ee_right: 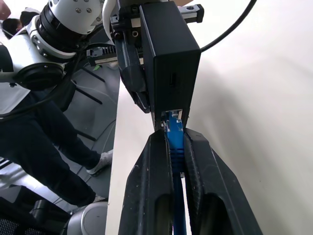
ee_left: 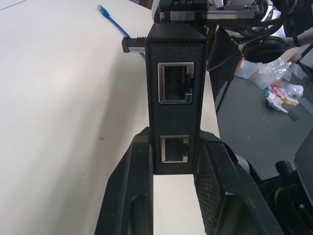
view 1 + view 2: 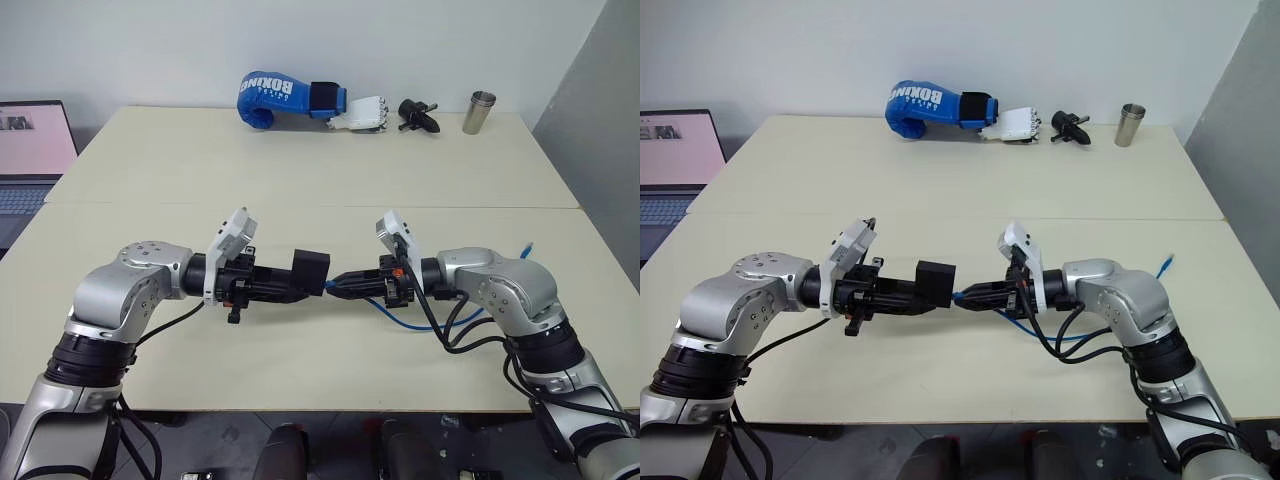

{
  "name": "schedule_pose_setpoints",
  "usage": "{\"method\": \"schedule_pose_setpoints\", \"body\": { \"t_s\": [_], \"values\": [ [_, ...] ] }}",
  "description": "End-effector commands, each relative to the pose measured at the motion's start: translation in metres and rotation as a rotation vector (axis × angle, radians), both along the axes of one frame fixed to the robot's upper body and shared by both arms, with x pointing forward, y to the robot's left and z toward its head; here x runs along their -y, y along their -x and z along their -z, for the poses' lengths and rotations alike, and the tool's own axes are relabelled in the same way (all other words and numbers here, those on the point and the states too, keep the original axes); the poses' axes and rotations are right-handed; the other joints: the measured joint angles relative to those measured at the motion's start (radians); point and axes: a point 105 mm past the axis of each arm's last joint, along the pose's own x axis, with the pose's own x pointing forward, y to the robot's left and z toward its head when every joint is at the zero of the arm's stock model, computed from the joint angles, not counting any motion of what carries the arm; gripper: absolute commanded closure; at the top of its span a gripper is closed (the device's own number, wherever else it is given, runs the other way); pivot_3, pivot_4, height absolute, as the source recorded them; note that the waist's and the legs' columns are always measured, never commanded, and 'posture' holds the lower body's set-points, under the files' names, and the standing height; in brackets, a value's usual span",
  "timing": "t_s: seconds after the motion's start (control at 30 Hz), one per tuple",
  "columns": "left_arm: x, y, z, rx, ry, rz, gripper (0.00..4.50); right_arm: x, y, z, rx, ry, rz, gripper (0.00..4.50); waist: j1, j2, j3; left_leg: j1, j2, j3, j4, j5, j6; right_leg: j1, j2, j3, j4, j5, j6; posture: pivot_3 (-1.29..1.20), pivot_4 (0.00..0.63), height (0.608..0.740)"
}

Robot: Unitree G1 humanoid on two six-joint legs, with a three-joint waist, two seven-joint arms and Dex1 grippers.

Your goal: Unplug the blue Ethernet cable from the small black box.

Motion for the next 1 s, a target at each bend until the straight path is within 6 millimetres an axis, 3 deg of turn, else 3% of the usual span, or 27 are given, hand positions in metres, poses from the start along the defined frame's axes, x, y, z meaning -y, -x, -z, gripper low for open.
{"method": "schedule_pose_setpoints", "body": {
  "t_s": [0.03,0.27,0.43,0.63,0.8,1.0],
  "values": [
    [0.000,0.007,-0.005,0.038,-0.019,0.052,3.72,0.001,0.001,-0.013,0.037,-0.010,-0.022,4.46,0.000,0.000,0.000,0.000,0.000,0.000,0.000,0.000,0.000,0.000,0.000,0.000,0.000,0.000,0.000,0.00,0.150,0.740],
    [-0.005,0.008,-0.006,0.054,-0.027,0.064,3.72,0.007,0.001,-0.010,-0.022,0.003,-0.023,4.46,0.000,0.000,0.000,0.000,0.000,0.000,0.000,0.000,0.000,0.000,0.000,0.000,0.000,0.000,0.000,0.00,0.150,0.740],
    [-0.025,-0.004,-0.025,0.086,-0.009,-0.041,3.72,0.030,-0.006,0.007,-0.077,0.056,0.057,4.46,0.000,0.000,0.000,0.000,0.000,0.000,0.000,0.000,0.000,0.000,0.000,0.000,0.000,0.000,0.000,0.00,0.150,0.740],
    [-0.032,-0.005,-0.028,0.105,-0.033,-0.070,3.72,0.048,-0.019,0.019,-0.073,0.085,0.159,4.46,0.000,0.000,0.000,0.000,0.000,0.000,0.000,0.000,0.000,0.000,0.000,0.000,0.000,0.000,0.000,0.00,0.150,0.740],
    [-0.036,-0.029,-0.013,0.182,-0.054,-0.229,3.72,0.067,-0.089,0.022,0.285,0.163,0.549,4.46,-0.001,0.000,0.000,0.000,0.000,0.001,0.000,0.000,0.000,-0.001,0.000,0.001,0.000,0.000,0.000,0.00,0.150,0.740],
    [-0.018,-0.043,-0.005,0.264,-0.002,-0.316,3.72,0.074,-0.129,0.040,0.395,0.224,0.806,4.46,-0.001,0.000,0.000,-0.002,0.000,0.002,0.000,0.000,0.000,-0.003,0.000,0.001,0.000,0.000,0.000,0.00,0.150,0.740]
  ]
}}
